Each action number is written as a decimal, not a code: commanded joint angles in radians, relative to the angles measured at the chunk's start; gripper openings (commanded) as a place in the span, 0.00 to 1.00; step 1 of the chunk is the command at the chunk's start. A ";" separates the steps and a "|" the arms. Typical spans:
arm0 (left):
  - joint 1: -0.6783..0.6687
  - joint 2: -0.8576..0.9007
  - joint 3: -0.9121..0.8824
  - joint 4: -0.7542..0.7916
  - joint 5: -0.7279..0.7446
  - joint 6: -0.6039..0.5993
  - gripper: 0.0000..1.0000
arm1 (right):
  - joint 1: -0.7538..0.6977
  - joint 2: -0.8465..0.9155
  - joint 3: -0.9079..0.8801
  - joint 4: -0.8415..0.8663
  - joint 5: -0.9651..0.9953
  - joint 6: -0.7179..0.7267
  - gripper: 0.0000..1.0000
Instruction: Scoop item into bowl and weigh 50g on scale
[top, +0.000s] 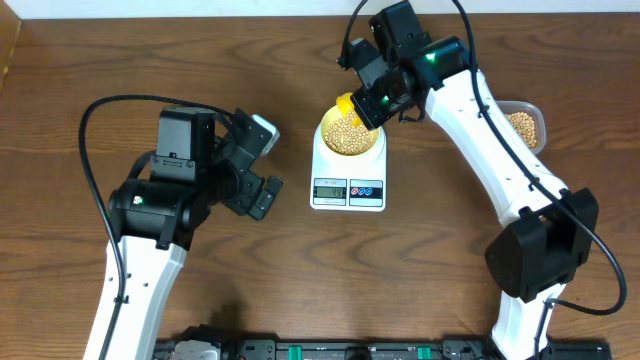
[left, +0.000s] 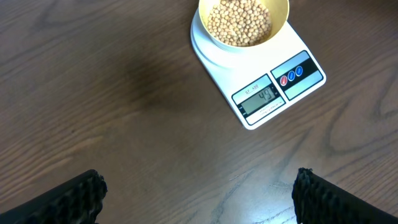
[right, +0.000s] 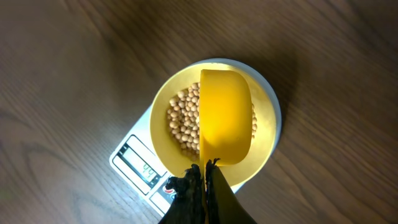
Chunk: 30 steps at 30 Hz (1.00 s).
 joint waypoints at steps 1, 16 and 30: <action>0.004 0.004 -0.001 -0.003 0.015 0.013 0.98 | -0.013 -0.026 0.019 0.004 -0.075 0.008 0.01; 0.004 0.004 -0.001 -0.003 0.015 0.013 0.98 | -0.144 -0.026 0.019 -0.019 -0.314 0.057 0.01; 0.004 0.004 -0.001 -0.003 0.015 0.013 0.98 | -0.142 -0.026 0.019 -0.018 -0.298 0.057 0.01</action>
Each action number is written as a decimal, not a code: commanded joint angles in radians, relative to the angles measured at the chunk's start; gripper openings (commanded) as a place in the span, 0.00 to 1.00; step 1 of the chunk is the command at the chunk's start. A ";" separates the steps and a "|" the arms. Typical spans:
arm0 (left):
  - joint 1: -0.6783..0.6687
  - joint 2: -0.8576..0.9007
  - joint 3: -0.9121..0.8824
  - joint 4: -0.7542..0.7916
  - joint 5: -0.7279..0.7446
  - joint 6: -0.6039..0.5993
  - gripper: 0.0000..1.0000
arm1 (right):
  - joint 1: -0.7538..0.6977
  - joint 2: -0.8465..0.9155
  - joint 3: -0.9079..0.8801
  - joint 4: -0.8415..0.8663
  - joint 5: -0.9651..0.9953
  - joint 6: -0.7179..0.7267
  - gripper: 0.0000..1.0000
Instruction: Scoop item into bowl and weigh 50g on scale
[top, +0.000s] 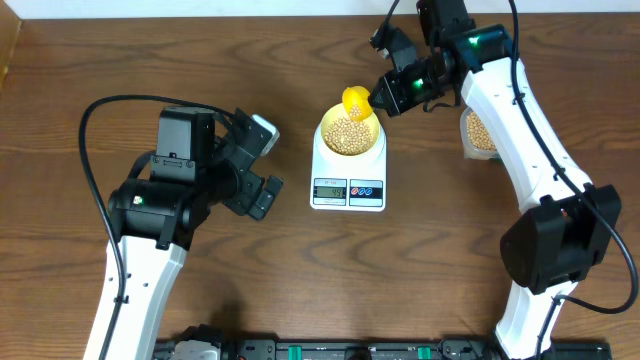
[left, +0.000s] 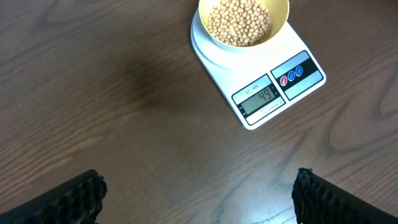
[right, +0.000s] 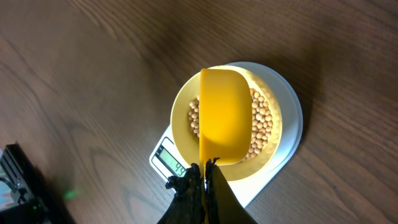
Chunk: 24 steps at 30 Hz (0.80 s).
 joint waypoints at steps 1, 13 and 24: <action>0.004 0.004 -0.001 -0.003 0.015 0.013 0.98 | 0.005 -0.026 0.019 -0.003 -0.003 0.011 0.01; 0.004 0.004 -0.001 -0.003 0.015 0.013 0.98 | 0.079 -0.026 0.020 -0.004 0.137 0.011 0.01; 0.004 0.004 -0.001 -0.003 0.015 0.013 0.98 | 0.121 -0.026 0.020 -0.020 0.246 -0.040 0.01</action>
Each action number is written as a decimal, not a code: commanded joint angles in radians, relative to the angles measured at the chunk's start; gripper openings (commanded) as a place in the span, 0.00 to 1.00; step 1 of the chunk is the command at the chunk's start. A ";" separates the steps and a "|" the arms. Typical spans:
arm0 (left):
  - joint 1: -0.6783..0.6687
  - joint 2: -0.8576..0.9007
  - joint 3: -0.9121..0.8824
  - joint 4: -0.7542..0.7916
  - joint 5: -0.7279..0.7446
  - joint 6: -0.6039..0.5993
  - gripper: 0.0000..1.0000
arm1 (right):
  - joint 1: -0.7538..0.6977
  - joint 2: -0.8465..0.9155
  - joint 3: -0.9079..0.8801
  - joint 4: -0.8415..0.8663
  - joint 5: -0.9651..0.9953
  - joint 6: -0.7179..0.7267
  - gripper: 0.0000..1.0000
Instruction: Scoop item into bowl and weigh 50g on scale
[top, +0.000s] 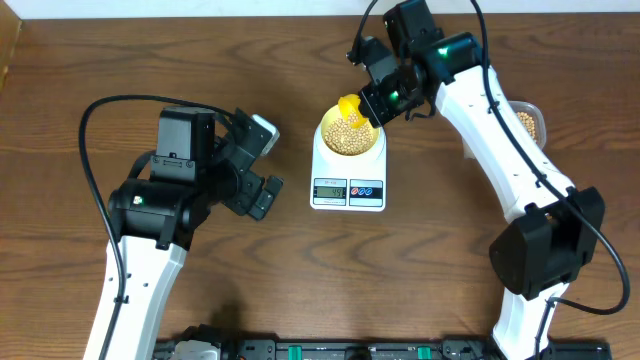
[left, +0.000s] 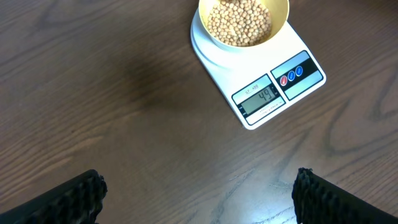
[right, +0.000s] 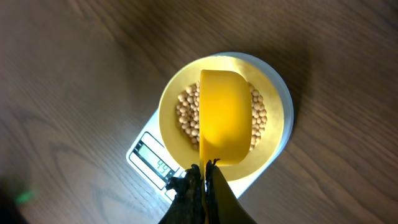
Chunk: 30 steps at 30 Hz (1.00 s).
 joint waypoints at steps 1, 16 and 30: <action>0.004 0.004 -0.001 -0.003 0.015 0.013 0.98 | 0.015 -0.026 0.020 -0.011 0.040 -0.043 0.01; 0.004 0.004 -0.001 -0.003 0.015 0.013 0.98 | 0.032 -0.026 0.020 0.008 0.096 -0.093 0.01; 0.004 0.004 -0.001 -0.003 0.015 0.013 0.98 | 0.046 -0.026 0.020 0.013 0.143 -0.121 0.01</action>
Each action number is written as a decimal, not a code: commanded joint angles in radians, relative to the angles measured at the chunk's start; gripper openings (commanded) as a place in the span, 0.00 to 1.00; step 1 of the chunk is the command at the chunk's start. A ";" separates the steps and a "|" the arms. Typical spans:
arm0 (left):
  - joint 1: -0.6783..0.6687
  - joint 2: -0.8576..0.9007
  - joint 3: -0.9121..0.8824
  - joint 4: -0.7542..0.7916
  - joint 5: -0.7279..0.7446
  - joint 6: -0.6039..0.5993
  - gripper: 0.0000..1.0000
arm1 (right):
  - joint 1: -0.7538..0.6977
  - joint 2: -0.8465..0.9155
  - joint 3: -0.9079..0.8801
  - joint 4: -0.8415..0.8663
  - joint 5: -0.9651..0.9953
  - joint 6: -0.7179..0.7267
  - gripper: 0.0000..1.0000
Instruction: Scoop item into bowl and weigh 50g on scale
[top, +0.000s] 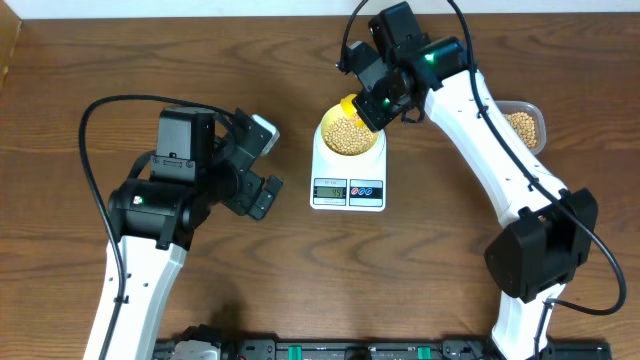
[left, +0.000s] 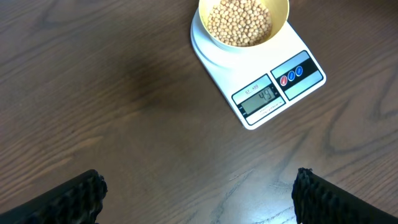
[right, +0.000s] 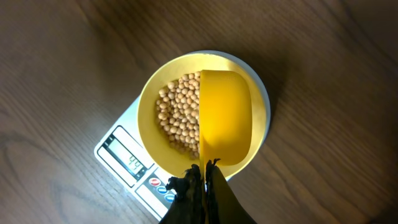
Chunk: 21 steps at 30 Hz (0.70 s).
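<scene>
A yellow bowl (top: 349, 135) of soybeans sits on the white scale (top: 348, 190), whose display (left: 260, 96) reads 49. My right gripper (right: 205, 180) is shut on the handle of a yellow scoop (right: 224, 118) held over the right half of the bowl (right: 155, 118). The scoop's inside is turned away, so its contents are hidden. In the overhead view the scoop (top: 352, 108) hangs at the bowl's upper right rim. Over bare table left of the scale, my left gripper (left: 199, 196) is open, its fingers (left: 68, 198) wide apart.
A clear tub of soybeans (top: 524, 125) stands at the right, partly behind my right arm. A cable loops from the left arm across the table's left side.
My right gripper with the scoop has shifted slightly toward the bowl's right side and a little lower. The display still reads 49. The left arm has not moved.
The scoop was held over the bowl on the scale, reading 49. Then my right gripper stood higher and further right, above the bowl's far rim. It came back over the bowl and now hangs close over its right half. The reading stayed 49.
</scene>
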 joint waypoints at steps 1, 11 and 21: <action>0.004 0.004 -0.001 -0.003 0.015 0.013 0.98 | 0.004 -0.026 0.020 0.013 0.017 -0.023 0.01; 0.004 0.004 -0.001 -0.003 0.015 0.013 0.98 | -0.041 -0.026 0.020 0.006 -0.218 0.045 0.01; 0.004 0.004 -0.001 -0.003 0.015 0.013 0.98 | -0.140 -0.026 0.019 -0.003 -0.399 0.065 0.01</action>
